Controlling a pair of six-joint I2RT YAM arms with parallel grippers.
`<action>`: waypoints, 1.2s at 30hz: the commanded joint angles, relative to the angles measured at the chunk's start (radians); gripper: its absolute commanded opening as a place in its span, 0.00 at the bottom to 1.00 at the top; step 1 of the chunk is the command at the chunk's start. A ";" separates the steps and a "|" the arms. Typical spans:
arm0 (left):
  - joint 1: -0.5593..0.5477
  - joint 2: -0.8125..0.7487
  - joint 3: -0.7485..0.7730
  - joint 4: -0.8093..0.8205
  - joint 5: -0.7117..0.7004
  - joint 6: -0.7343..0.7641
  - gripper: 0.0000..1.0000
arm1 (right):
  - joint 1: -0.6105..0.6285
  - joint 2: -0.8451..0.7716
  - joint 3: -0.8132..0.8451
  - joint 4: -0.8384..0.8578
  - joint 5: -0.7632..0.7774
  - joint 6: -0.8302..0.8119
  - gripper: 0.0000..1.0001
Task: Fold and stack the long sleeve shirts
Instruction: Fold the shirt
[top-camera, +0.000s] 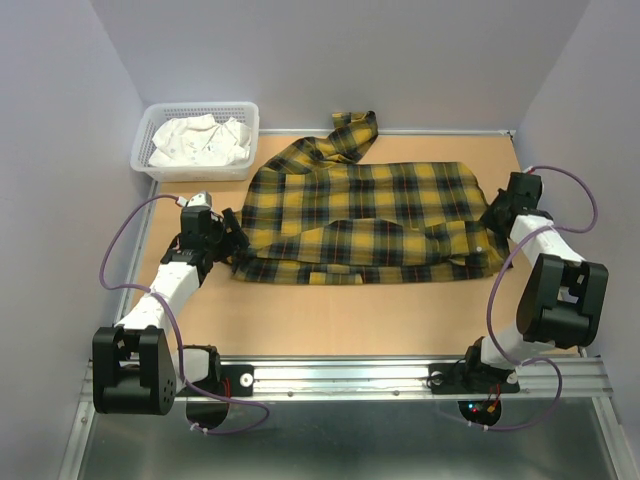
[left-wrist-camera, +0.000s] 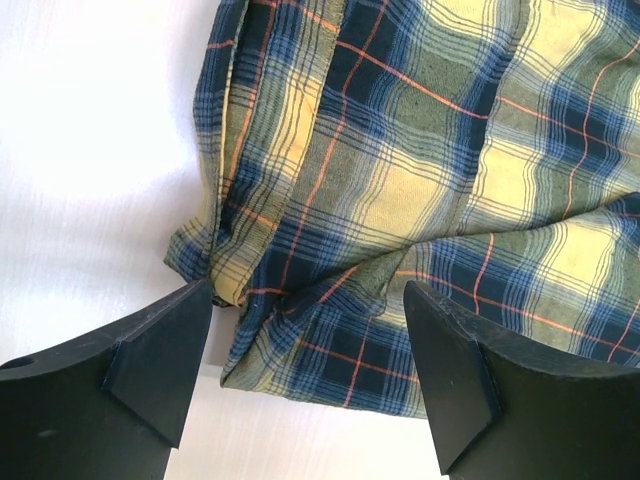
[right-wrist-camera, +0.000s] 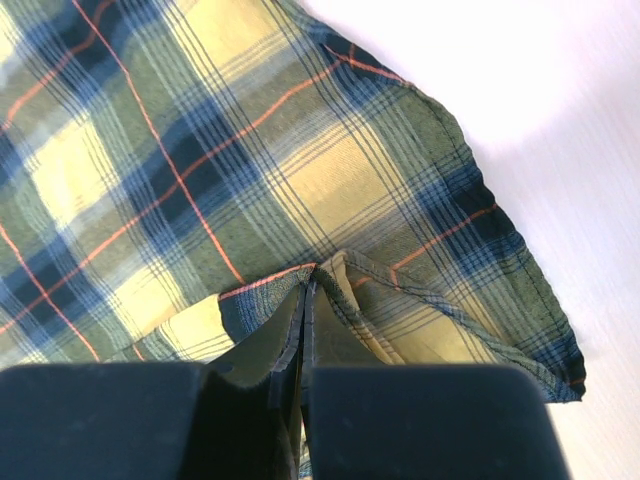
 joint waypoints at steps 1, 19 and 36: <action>0.003 -0.009 0.015 0.019 -0.016 0.000 0.89 | -0.005 0.002 0.061 0.059 0.013 0.007 0.01; -0.128 0.015 0.127 -0.003 0.061 -0.107 0.89 | 0.037 -0.091 -0.018 0.079 -0.397 0.171 0.59; -0.264 0.397 0.190 0.101 -0.052 -0.282 0.77 | 0.044 0.064 -0.204 0.246 -0.308 0.238 0.57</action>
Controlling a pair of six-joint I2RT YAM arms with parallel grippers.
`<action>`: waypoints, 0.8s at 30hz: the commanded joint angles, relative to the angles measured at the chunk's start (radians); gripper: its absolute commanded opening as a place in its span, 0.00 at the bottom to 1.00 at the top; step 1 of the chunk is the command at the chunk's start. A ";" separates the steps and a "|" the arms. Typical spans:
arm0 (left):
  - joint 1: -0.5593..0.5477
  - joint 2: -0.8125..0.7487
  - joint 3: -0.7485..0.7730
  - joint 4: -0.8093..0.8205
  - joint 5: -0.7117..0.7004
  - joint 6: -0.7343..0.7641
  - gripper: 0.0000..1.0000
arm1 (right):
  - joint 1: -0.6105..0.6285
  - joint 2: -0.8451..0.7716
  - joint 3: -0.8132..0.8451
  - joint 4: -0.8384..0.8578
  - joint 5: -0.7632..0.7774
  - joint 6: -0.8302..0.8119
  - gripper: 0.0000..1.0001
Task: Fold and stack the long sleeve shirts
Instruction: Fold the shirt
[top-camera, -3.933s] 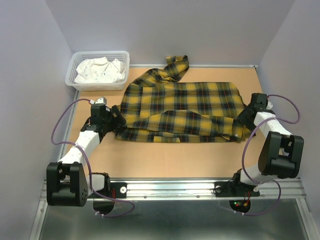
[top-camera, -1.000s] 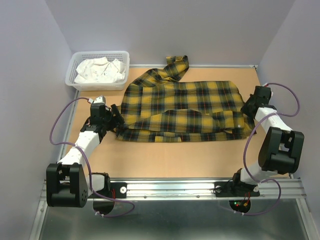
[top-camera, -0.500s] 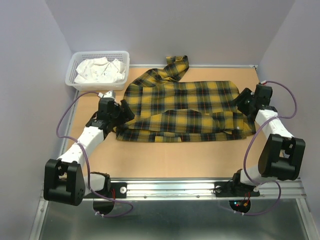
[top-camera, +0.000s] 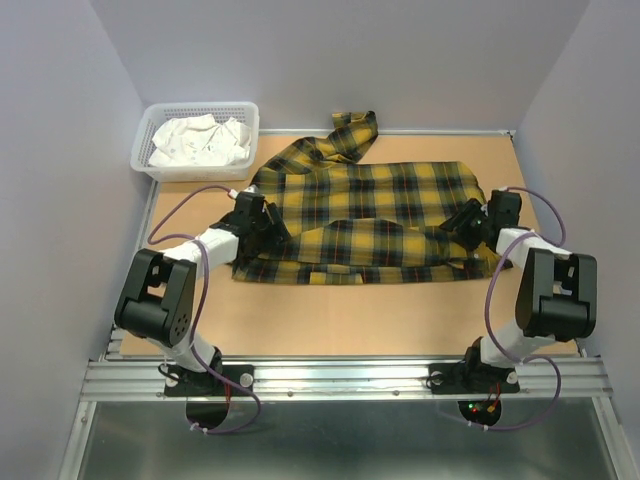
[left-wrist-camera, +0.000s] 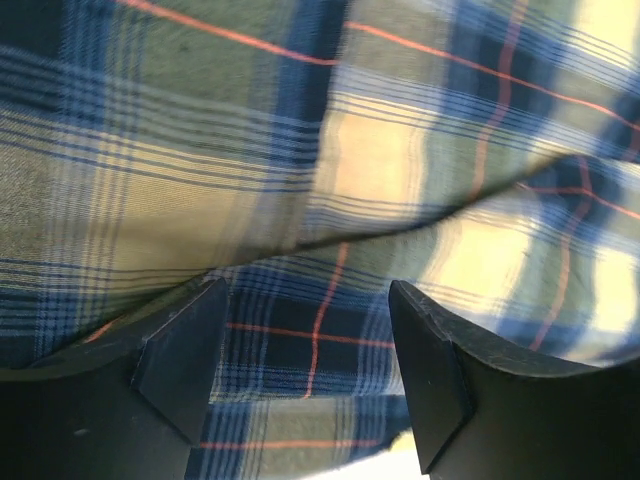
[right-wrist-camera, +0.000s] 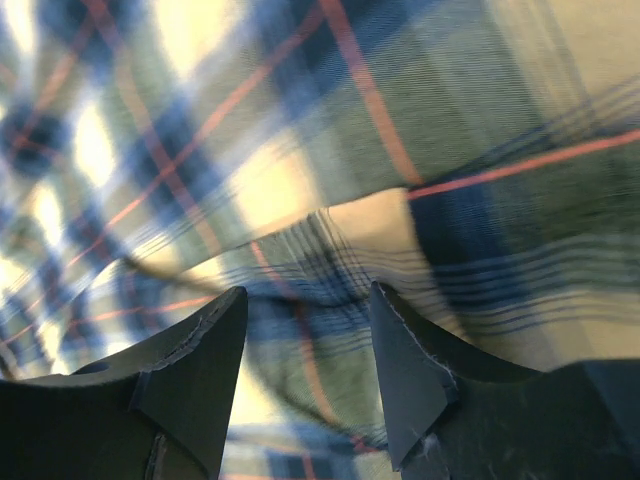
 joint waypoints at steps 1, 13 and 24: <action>0.013 0.010 -0.030 0.027 -0.060 -0.066 0.76 | -0.037 0.050 -0.045 0.051 0.107 0.005 0.57; 0.138 -0.163 -0.267 -0.002 -0.072 -0.119 0.76 | -0.115 0.006 -0.036 -0.004 0.265 0.000 0.57; 0.066 -0.323 -0.059 -0.111 -0.152 0.084 0.90 | 0.130 -0.117 0.127 -0.194 0.312 -0.205 0.64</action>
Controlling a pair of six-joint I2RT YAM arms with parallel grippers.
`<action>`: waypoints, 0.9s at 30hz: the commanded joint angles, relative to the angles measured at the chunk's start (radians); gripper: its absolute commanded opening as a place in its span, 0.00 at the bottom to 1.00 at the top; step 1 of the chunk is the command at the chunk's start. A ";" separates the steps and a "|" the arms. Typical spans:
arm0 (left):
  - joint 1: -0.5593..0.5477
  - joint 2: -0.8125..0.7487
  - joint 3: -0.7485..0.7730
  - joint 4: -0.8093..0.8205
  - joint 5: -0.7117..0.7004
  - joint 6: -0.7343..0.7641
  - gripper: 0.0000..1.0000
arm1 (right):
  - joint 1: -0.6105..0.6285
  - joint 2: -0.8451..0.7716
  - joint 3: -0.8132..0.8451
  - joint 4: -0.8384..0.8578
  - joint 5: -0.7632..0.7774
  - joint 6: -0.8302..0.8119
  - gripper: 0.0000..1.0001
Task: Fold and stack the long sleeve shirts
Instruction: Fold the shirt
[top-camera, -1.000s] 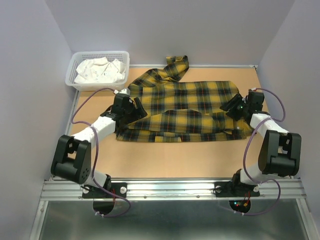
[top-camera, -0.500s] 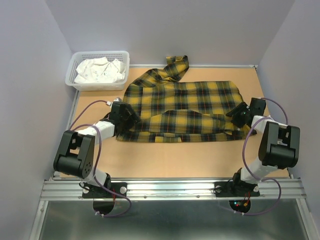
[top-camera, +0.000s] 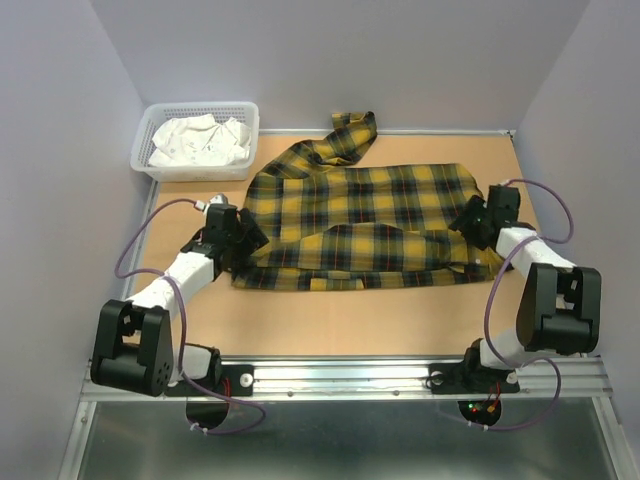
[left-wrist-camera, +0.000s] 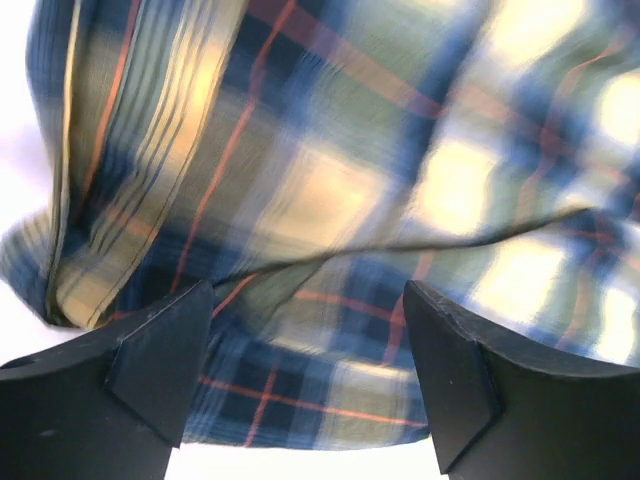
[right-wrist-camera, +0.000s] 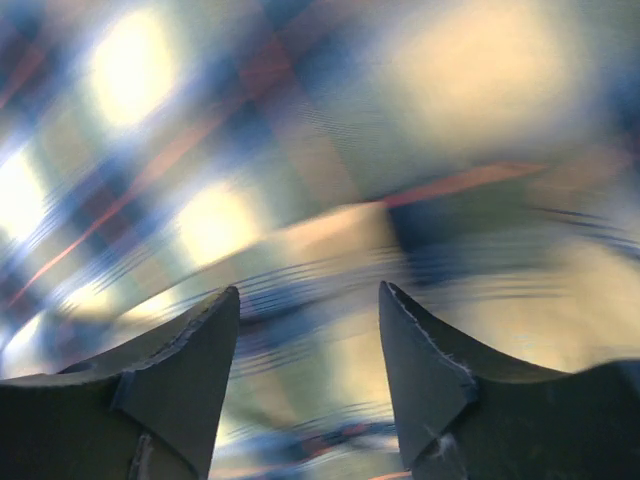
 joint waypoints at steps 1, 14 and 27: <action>-0.066 -0.051 0.144 -0.054 -0.097 0.134 0.90 | 0.195 -0.052 0.128 -0.103 0.078 -0.112 0.65; -0.319 0.230 0.259 -0.074 -0.211 0.134 0.93 | 0.585 0.115 0.180 -0.180 0.231 -0.059 0.79; -0.324 0.184 0.043 -0.172 -0.229 -0.116 0.93 | 0.623 0.029 -0.067 -0.302 0.193 0.015 0.81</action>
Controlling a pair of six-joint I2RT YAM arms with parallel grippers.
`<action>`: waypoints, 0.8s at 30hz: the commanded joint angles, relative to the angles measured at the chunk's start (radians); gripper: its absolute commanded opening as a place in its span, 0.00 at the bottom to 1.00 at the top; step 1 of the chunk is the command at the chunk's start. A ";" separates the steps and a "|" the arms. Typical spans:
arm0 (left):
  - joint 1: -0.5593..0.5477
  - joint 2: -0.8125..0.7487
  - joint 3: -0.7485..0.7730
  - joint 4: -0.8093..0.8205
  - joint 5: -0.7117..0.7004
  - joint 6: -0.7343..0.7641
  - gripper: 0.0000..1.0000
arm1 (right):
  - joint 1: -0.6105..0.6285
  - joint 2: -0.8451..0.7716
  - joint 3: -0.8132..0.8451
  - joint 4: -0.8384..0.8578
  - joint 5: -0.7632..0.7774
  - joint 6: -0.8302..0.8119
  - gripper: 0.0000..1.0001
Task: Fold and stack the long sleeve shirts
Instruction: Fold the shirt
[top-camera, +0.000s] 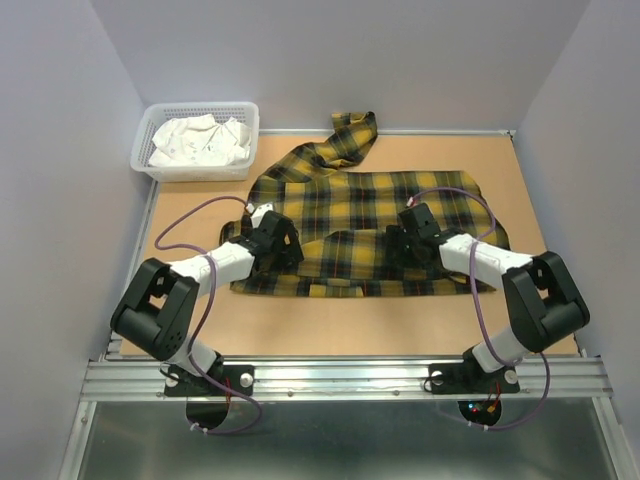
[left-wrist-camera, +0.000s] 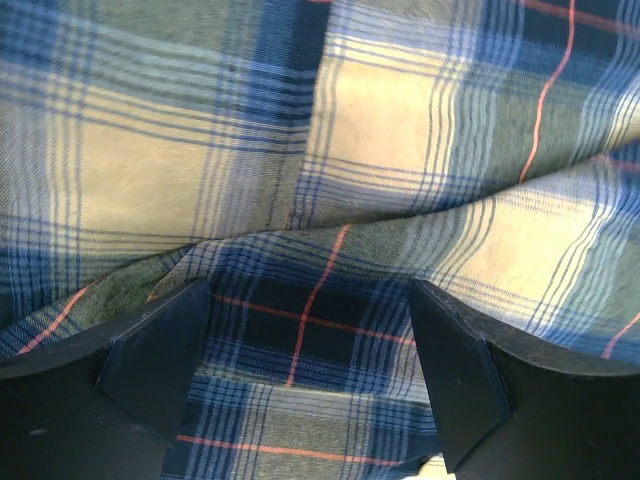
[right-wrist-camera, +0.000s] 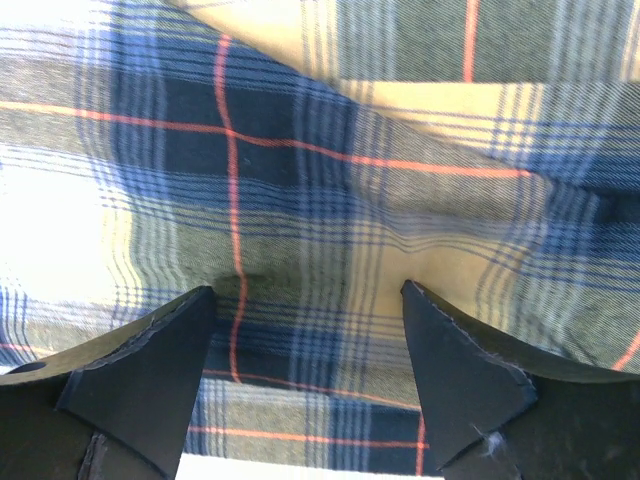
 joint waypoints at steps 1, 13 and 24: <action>-0.007 -0.074 -0.127 -0.136 0.007 -0.160 0.93 | 0.005 -0.054 -0.109 -0.173 -0.022 0.060 0.82; -0.068 -0.459 -0.279 -0.288 0.056 -0.423 0.92 | 0.019 -0.281 -0.182 -0.293 -0.206 0.119 0.86; -0.073 -0.485 0.020 -0.391 -0.137 -0.227 0.93 | 0.017 -0.316 0.097 -0.352 0.039 -0.019 0.89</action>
